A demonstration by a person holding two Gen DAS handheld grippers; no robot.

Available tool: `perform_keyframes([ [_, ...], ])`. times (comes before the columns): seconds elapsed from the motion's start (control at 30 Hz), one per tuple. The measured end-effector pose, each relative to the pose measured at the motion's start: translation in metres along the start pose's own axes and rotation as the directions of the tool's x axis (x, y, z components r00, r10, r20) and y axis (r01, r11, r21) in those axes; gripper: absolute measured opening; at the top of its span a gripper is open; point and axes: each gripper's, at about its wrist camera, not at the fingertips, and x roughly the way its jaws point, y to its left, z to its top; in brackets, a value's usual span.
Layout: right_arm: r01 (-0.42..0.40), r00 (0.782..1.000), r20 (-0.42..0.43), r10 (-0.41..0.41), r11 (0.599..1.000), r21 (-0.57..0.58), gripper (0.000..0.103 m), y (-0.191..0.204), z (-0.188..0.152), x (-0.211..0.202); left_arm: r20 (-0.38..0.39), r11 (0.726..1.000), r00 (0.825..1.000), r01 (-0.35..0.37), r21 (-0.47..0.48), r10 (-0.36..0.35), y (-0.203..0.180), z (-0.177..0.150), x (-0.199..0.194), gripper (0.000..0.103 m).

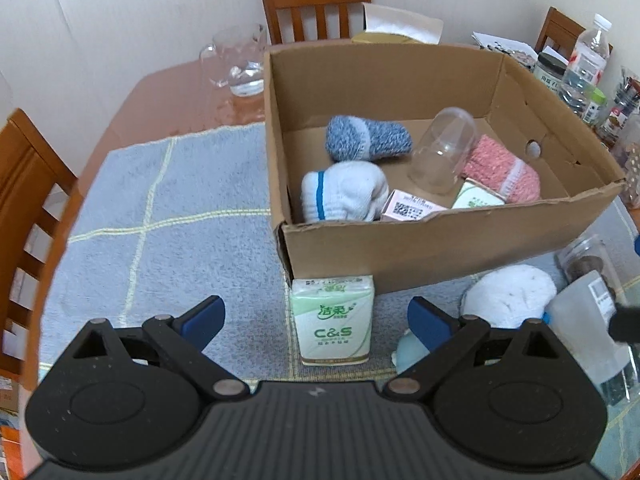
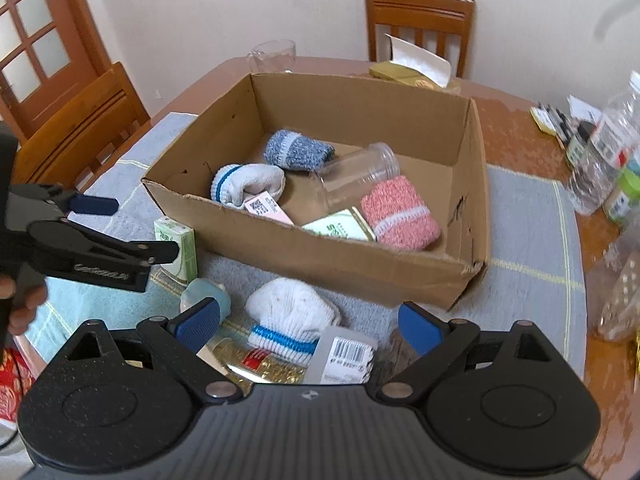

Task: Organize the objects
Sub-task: 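Move the left tool toward the C&S tissue pack while the right tool approaches the pink KASI box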

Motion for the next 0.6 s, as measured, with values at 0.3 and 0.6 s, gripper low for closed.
perform_keyframes([
  [0.3, 0.005, 0.999, -0.032, -0.003, 0.999, 0.049, 0.098, 0.025, -0.014, 0.008, -0.045, 1.000, 0.999, 0.014, -0.010, -0.015, 0.015, -0.005, 0.031, 0.098],
  [0.6, 0.019, 0.998, -0.065, -0.017, 0.999, 0.043, 0.098, 0.048, -0.013, 0.019, -0.062, 0.998, 0.998, 0.003, -0.055, -0.007, 0.051, -0.014, 0.033, 0.098],
])
